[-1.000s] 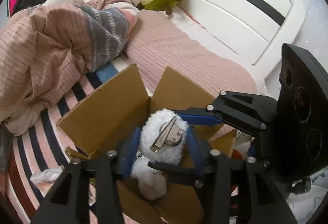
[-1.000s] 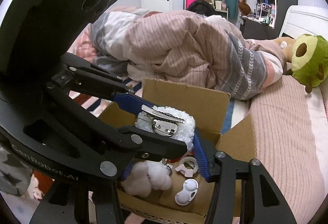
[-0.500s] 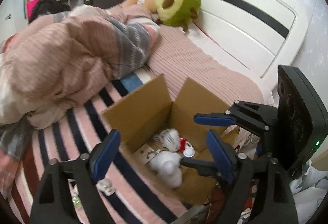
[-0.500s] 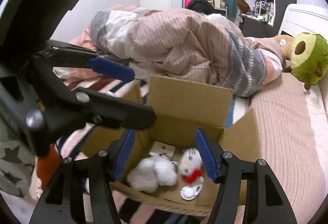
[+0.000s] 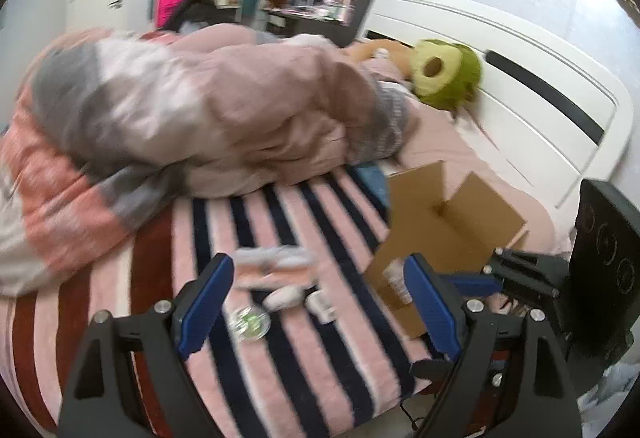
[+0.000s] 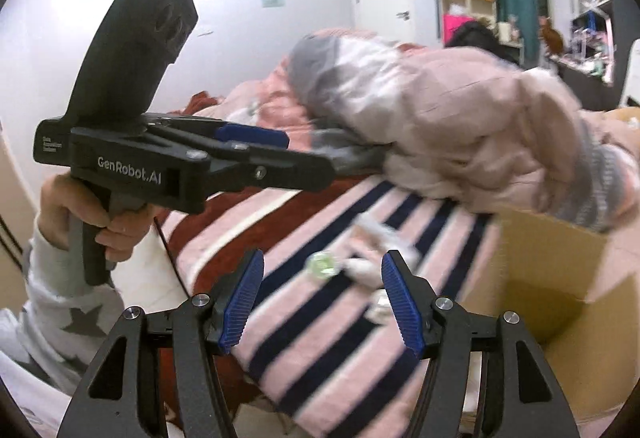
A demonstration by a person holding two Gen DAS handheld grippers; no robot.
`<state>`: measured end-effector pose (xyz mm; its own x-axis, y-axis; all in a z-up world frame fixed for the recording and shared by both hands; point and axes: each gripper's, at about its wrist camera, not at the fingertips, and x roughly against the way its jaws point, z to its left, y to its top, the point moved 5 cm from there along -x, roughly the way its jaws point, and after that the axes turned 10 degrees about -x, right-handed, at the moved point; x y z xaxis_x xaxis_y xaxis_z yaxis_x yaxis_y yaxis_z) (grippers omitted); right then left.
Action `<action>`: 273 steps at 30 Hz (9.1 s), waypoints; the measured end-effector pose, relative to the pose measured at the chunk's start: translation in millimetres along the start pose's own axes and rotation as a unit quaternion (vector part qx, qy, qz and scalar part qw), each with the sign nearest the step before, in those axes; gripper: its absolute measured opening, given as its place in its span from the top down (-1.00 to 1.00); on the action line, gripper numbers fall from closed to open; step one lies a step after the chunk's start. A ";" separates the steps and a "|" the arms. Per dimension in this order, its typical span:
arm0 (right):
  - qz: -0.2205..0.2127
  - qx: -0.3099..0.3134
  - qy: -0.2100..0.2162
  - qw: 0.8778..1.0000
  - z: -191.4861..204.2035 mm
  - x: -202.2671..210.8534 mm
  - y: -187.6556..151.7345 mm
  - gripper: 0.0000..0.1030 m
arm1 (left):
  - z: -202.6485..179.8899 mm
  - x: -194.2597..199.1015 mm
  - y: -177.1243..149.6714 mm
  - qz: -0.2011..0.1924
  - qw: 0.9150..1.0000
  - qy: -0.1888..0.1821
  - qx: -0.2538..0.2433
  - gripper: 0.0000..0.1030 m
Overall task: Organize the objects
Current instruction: 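Move the empty right tool back to the white clip on the bed, then grasp the white clip with the right tool, then carry the white clip into the cardboard box and release it, then move the empty right tool back to the green-lidded container, then grasp the round green-lidded container with the right tool, then carry the container into the cardboard box and open the right tool, then move the empty right tool back to the small white plush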
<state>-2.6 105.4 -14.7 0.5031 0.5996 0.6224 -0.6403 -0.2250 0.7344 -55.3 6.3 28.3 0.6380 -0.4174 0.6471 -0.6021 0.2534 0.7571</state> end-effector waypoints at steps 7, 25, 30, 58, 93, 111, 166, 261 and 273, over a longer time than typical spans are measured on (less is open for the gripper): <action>0.060 -0.080 -0.003 0.995 -2.3 -69.9 -43.9 -0.13 | 39.7 -4.4 -55.2 -0.001 0.999 0.004 0.046 -0.65; 0.061 -0.163 -0.197 0.965 -104.2 -133.4 -85.9 0.31 | 79.1 -43.1 -108.3 0.039 0.995 -0.027 0.092 -0.65; 0.062 -0.150 -0.204 0.965 -103.6 -141.7 -85.4 0.50 | 82.1 -47.1 -110.3 0.044 0.994 -0.030 0.096 -0.65; 0.026 0.037 -0.029 0.999 15.9 -76.0 -34.1 0.65 | 16.6 -29.9 -74.4 0.032 0.989 -0.136 0.047 0.06; -0.021 -0.044 -0.125 0.991 -163.3 69.9 -23.1 0.65 | -185.4 -140.4 56.4 0.111 0.970 -0.192 -0.103 0.33; -0.015 -0.084 -0.126 0.988 -169.1 74.1 -19.8 -0.20 | -173.2 -132.3 65.0 0.111 0.979 -0.122 -0.118 -0.40; 0.087 -0.012 -0.104 0.991 -34.2 -214.8 -50.8 0.17 | 104.3 -72.3 -127.1 0.080 0.992 0.001 0.094 -0.44; -0.028 -0.010 -0.105 0.994 -59.9 47.1 11.5 0.04 | -63.4 4.8 31.8 -0.014 0.997 -0.050 -0.050 -0.68; 0.057 -0.020 -0.060 0.996 -3.0 -70.6 -7.8 0.04 | 32.3 11.7 -38.6 -0.002 1.000 -0.007 0.023 -0.68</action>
<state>-34.8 67.1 -65.2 0.4901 0.4758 0.7303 -0.7187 -0.2535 0.6475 -40.2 -36.6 3.8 0.6342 -0.4304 0.6423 -0.6215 0.2105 0.7546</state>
